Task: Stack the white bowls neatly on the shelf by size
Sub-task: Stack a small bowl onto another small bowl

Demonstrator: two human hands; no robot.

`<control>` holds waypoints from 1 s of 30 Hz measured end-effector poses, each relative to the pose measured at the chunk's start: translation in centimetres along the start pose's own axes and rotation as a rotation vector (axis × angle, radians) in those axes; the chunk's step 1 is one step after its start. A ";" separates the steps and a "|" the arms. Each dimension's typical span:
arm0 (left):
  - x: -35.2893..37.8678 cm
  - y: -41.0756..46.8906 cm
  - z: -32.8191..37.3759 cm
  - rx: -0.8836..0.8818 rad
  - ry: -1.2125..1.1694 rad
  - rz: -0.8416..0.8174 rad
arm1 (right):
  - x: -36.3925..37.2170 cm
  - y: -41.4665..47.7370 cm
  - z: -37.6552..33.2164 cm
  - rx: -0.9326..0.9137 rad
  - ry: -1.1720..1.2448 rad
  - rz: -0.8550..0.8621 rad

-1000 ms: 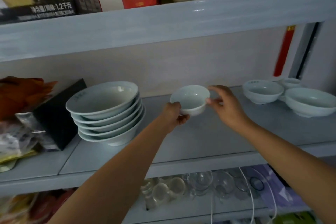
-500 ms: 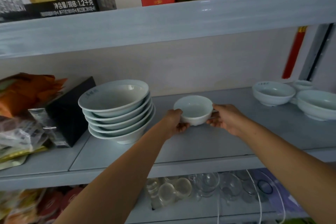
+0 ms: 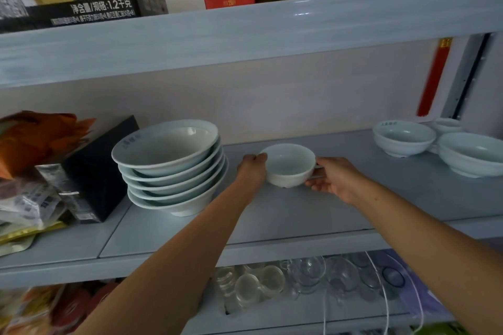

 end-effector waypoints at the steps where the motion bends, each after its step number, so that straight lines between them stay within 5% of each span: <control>1: -0.2 0.1 0.5 0.023 0.032 0.020 | -0.1 0.1 -0.1 -0.001 -0.001 0.005; 9: 1.3 -2.1 8.3 0.339 -0.217 -0.023 | -4.2 1.7 -2.1 -0.016 0.066 0.139; 23: 17.9 -7.2 10.4 0.051 -0.402 -0.447 | -18.3 3.5 -2.8 0.013 0.334 0.408; 30: 21.9 -7.7 9.0 -0.034 -0.357 -0.505 | -20.6 5.8 -1.7 0.074 0.411 0.433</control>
Point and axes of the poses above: each hand's wrist, its own y-axis towards the middle knuckle, its own x-axis out of the palm, z = x × y, the point moved 10 cm from there along y, towards the middle knuckle, and after that the axes turned 9 degrees about z, right-handed, at the moved point
